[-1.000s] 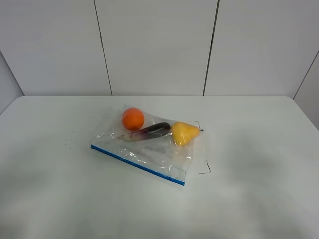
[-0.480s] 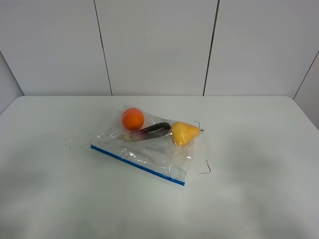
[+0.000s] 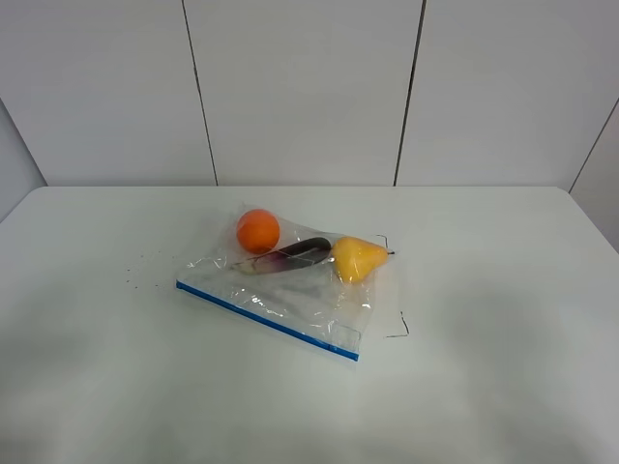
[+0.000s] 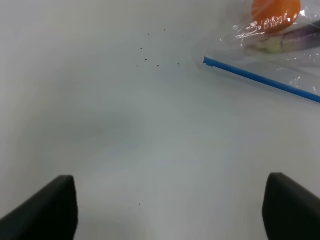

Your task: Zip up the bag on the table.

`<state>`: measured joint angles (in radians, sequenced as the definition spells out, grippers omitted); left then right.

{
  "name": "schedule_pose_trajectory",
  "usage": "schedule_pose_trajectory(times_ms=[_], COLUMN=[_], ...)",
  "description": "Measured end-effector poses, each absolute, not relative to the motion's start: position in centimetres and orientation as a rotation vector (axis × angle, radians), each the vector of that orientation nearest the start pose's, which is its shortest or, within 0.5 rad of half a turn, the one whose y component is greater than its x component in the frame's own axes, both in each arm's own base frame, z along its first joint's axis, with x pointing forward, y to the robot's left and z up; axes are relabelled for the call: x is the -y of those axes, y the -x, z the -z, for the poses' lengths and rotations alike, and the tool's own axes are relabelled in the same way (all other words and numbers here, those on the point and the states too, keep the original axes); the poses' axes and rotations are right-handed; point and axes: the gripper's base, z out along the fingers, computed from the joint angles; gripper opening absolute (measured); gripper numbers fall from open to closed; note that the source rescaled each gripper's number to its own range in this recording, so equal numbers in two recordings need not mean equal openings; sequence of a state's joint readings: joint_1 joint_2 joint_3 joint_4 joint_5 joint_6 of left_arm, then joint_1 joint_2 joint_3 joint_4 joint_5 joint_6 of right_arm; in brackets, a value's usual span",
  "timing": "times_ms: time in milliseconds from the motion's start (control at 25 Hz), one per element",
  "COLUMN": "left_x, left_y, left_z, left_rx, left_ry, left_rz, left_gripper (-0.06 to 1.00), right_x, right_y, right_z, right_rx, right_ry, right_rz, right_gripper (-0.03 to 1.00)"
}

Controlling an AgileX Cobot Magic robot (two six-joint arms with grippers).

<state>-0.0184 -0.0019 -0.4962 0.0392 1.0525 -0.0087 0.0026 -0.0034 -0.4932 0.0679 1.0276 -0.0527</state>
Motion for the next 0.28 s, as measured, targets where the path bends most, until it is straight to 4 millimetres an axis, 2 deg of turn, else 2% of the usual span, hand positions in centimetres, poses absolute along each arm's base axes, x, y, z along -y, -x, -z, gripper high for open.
schedule_pose_trajectory(times_ms=[280], left_x=[-0.32], left_y=[0.44], left_z=[-27.69], left_rx=[-2.037], left_ry=[-0.008], left_rz=[-0.03], left_gripper=[0.97], right_x=[-0.53], right_y=[0.34], right_z=[-27.82], right_rx=[-2.012], right_ry=[0.057], right_rz=[-0.049], right_gripper=[1.0])
